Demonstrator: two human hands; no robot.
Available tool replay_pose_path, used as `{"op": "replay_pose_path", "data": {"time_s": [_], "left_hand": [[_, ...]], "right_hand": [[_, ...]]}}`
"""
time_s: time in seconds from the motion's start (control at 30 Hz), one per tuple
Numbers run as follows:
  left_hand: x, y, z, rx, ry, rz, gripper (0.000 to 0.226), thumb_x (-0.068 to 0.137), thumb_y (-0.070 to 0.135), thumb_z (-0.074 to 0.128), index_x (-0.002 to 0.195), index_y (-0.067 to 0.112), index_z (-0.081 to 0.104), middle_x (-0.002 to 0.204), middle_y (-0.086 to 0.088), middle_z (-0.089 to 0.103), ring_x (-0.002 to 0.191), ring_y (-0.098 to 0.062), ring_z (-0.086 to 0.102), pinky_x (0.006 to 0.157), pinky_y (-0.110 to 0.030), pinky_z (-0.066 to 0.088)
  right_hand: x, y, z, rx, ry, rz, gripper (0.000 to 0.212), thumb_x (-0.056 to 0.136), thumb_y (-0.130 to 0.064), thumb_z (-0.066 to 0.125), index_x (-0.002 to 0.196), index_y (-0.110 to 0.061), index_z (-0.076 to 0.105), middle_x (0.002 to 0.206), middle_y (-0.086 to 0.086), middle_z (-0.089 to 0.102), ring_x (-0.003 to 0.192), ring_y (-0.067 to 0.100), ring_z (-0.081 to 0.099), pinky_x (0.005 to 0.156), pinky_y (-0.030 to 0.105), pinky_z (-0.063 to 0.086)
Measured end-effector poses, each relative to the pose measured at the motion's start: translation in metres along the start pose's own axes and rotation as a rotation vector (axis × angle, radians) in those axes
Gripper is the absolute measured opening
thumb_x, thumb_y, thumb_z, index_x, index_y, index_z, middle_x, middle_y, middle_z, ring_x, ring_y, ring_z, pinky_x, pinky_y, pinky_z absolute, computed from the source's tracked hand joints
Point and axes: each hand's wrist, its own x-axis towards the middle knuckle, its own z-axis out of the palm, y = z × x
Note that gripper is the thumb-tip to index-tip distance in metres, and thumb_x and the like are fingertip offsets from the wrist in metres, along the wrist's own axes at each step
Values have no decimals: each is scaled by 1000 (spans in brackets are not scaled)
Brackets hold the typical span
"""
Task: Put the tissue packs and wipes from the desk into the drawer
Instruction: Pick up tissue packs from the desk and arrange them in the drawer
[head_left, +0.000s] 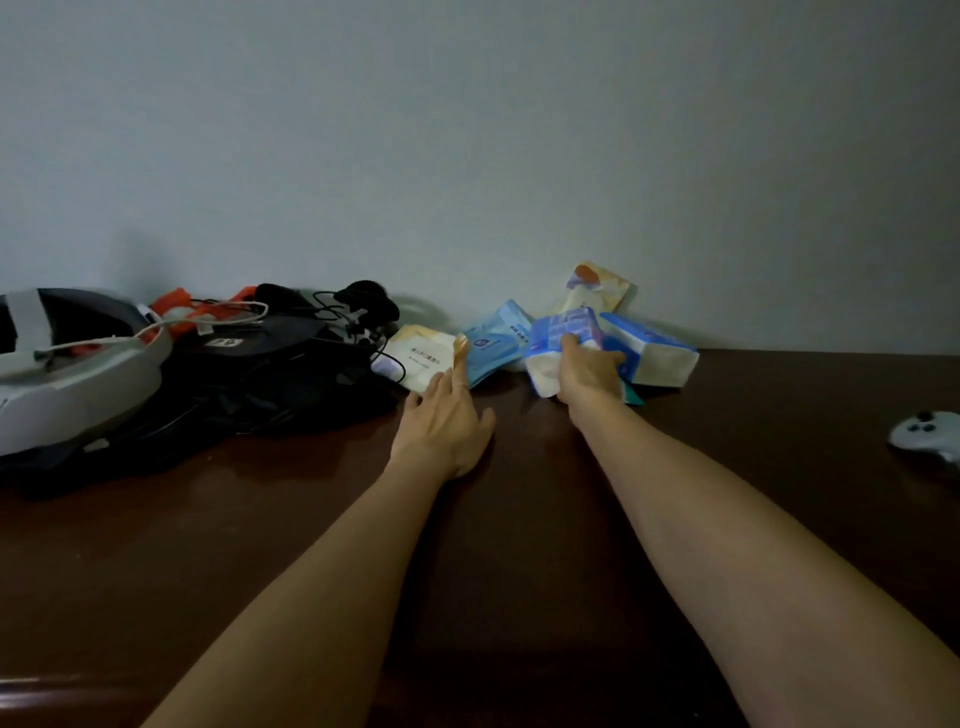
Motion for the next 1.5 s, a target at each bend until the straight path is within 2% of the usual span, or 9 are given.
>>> {"op": "replay_pose_path", "data": {"time_s": [0.13, 0.2, 0.33, 0.5, 0.7, 0.9, 1.2, 1.37, 1.5], "left_hand": [[-11, 10, -14, 166, 142, 19, 38, 99, 42, 41, 127, 22, 58, 108, -7, 72, 92, -29, 67, 73, -36, 47], [-29, 16, -22, 182, 189, 92, 28, 97, 43, 50, 105, 27, 72, 91, 2, 75, 82, -22, 68, 67, -33, 50], [-82, 29, -46, -38, 212, 59, 13, 87, 38, 65, 92, 31, 75, 83, 10, 74, 82, -18, 68, 65, -29, 46], [-180, 59, -63, -92, 267, 244, 24, 94, 43, 55, 117, 36, 48, 79, 5, 71, 73, -23, 66, 59, -34, 43], [-328, 79, -61, -116, 467, 373, 25, 99, 40, 57, 119, 29, 66, 95, 5, 76, 89, -14, 70, 59, -30, 51], [-443, 62, 5, -100, 375, 526, 11, 97, 23, 64, 105, 21, 70, 97, 5, 74, 86, -11, 69, 55, -28, 50], [-490, 25, 83, 74, -69, 333, 22, 100, 42, 43, 112, 31, 59, 87, 5, 71, 72, -13, 67, 49, -34, 49], [-502, 22, 122, -48, -195, 249, 20, 95, 25, 59, 111, 28, 71, 121, 3, 68, 115, -19, 62, 87, -39, 53], [-501, 25, 136, -611, -279, -377, 29, 84, 20, 78, 111, 16, 73, 146, 9, 44, 141, -5, 32, 121, -37, 15]], "right_hand": [[-41, 12, -33, 170, -40, -105, 65, 92, -58, 51, 141, -22, 27, 127, 15, 57, 98, 35, 62, 85, 47, 55], [-69, 20, -56, 281, -76, -64, 65, 89, -59, 56, 139, -25, 31, 124, 10, 54, 95, 30, 63, 83, 51, 60], [-118, 42, -105, 272, -171, -40, 71, 84, -60, 63, 139, -23, 38, 119, 5, 55, 87, 22, 64, 77, 46, 63], [-189, 60, -150, 425, -225, -122, 74, 78, -63, 62, 140, -29, 40, 127, 4, 62, 104, 23, 65, 91, 47, 57], [-278, 110, -210, 681, -262, -218, 60, 82, -50, 67, 132, -26, 43, 112, -6, 68, 86, 9, 75, 64, 35, 62], [-338, 232, -239, 995, -609, 300, 51, 89, -40, 58, 135, -17, 59, 123, 12, 71, 103, 27, 70, 88, 46, 55], [-350, 373, -221, 673, -537, 638, 45, 88, -36, 68, 126, -14, 58, 119, 21, 71, 111, 38, 68, 91, 54, 56], [-347, 419, -194, 630, -462, 673, 35, 88, -26, 67, 121, -17, 62, 92, 8, 79, 82, 24, 77, 63, 39, 61], [-348, 444, -178, 651, -422, 721, 21, 95, -26, 65, 115, -23, 60, 85, 1, 79, 80, 20, 77, 62, 39, 60]]}}
